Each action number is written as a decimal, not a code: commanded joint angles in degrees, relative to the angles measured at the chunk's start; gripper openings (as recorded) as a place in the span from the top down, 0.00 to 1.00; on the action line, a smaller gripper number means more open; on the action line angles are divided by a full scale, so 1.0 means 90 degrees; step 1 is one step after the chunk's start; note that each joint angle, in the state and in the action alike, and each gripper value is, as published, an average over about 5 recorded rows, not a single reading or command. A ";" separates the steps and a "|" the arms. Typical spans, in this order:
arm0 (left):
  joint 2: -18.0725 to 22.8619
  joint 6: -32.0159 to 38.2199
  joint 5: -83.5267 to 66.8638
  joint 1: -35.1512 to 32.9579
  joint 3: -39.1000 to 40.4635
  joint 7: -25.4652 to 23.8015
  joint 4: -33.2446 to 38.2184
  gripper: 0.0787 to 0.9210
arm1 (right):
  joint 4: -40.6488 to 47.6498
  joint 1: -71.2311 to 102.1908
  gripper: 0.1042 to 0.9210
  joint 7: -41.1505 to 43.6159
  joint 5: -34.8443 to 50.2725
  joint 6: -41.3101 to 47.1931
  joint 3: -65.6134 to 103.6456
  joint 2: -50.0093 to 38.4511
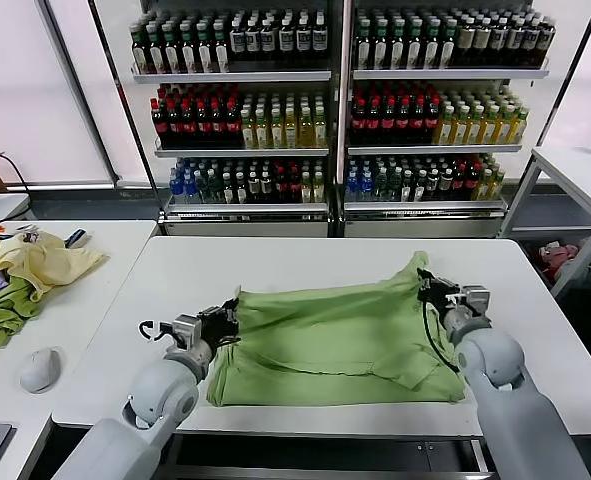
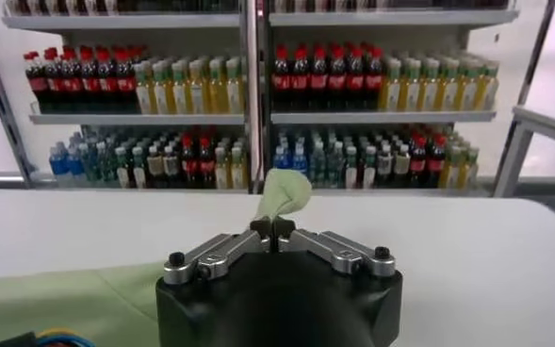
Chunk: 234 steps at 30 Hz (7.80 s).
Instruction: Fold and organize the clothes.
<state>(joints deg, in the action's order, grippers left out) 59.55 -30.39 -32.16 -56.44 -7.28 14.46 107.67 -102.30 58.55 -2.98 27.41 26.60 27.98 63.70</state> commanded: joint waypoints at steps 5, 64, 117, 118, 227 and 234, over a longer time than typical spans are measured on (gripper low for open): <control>-0.0264 -0.0200 0.0696 -0.0955 -0.0062 -0.0110 0.0705 0.98 | -0.1394 0.1887 0.99 -0.0085 -0.0313 -0.0004 0.0819 0.0051; 0.1222 -0.0316 0.1066 -0.1706 -0.0596 0.1427 0.0054 0.67 | -0.1879 0.2600 0.12 -0.0190 -0.1012 -0.0047 0.0763 0.0365; 0.1799 -0.0117 -0.1373 -0.0408 0.0485 0.1472 0.0902 0.93 | -0.1784 0.2195 0.12 -0.0170 -0.0881 -0.0096 0.0560 0.0215; 0.1817 -0.0109 -0.1336 -0.0376 0.0548 0.1466 0.0855 0.93 | -0.1776 0.2178 0.12 -0.0171 -0.0874 -0.0095 0.0551 0.0202; 0.1754 -0.0221 0.0923 -0.0419 0.0378 0.0728 0.0587 0.95 | -0.2051 0.2040 0.12 -0.0181 -0.0829 -0.0123 0.0572 0.0344; 0.2188 -0.0303 0.1185 0.0047 0.1223 0.0768 0.0022 0.95 | -0.2131 0.2130 0.12 -0.0176 -0.0826 -0.0119 0.0697 0.0339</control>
<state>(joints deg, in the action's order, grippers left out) 69.70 -32.84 -32.54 -61.53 -12.63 21.24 116.71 -121.00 77.26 -4.58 19.99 25.50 33.68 66.56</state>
